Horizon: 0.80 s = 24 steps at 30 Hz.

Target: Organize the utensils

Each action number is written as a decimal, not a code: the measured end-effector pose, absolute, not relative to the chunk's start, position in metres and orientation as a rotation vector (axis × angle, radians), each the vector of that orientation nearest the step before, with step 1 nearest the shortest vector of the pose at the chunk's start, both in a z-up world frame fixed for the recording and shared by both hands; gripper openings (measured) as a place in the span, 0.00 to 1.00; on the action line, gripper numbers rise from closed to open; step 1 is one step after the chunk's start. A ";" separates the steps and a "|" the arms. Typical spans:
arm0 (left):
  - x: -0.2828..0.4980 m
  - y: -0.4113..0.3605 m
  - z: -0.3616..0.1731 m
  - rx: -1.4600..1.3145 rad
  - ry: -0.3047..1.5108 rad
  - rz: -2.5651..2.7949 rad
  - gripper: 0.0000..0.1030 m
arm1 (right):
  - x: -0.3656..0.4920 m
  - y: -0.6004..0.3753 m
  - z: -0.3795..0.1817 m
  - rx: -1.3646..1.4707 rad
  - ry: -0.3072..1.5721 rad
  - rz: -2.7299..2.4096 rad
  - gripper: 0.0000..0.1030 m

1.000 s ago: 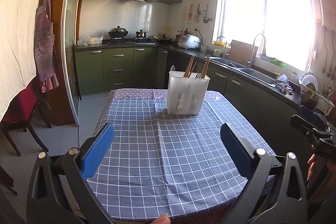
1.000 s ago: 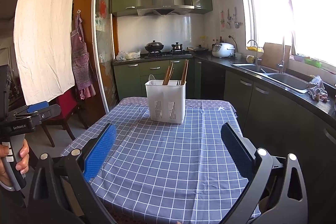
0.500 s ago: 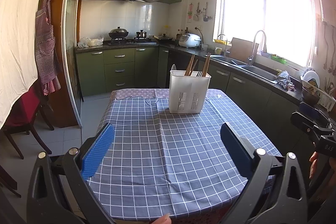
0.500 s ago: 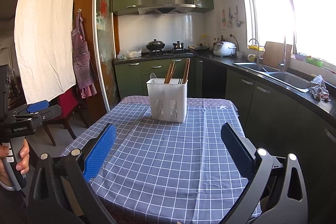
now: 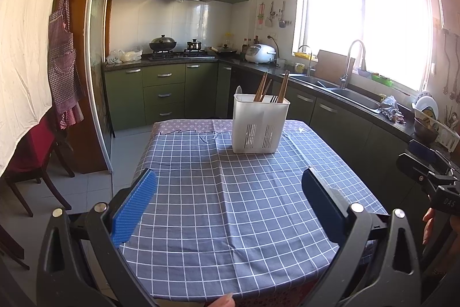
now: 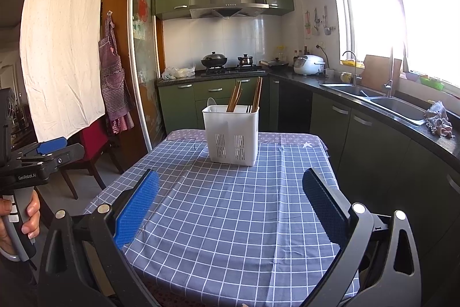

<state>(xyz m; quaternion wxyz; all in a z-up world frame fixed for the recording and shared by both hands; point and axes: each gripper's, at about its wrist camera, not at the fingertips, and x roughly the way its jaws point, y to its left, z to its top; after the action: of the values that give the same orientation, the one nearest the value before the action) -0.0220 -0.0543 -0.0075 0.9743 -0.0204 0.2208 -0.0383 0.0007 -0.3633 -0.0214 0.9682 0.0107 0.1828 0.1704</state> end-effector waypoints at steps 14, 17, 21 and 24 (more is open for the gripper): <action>-0.023 -0.054 -0.011 -0.039 0.452 -0.078 0.93 | 0.002 -0.360 -0.025 0.020 0.379 0.348 0.96; -0.023 -0.054 -0.011 -0.036 0.452 -0.078 0.93 | 0.002 -0.359 -0.026 0.019 0.383 0.350 0.96; -0.024 -0.054 -0.013 -0.035 0.457 -0.079 0.93 | 0.003 -0.358 -0.027 0.020 0.389 0.354 0.96; -0.021 -0.055 -0.013 -0.039 0.464 -0.073 0.93 | 0.007 -0.358 -0.027 0.022 0.391 0.356 0.96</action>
<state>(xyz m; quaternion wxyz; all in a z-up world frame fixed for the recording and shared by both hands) -0.0214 -0.0550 -0.0125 0.9724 -0.0193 0.2297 -0.0362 0.0069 -0.3583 -0.0269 0.9652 0.0106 0.1932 0.1757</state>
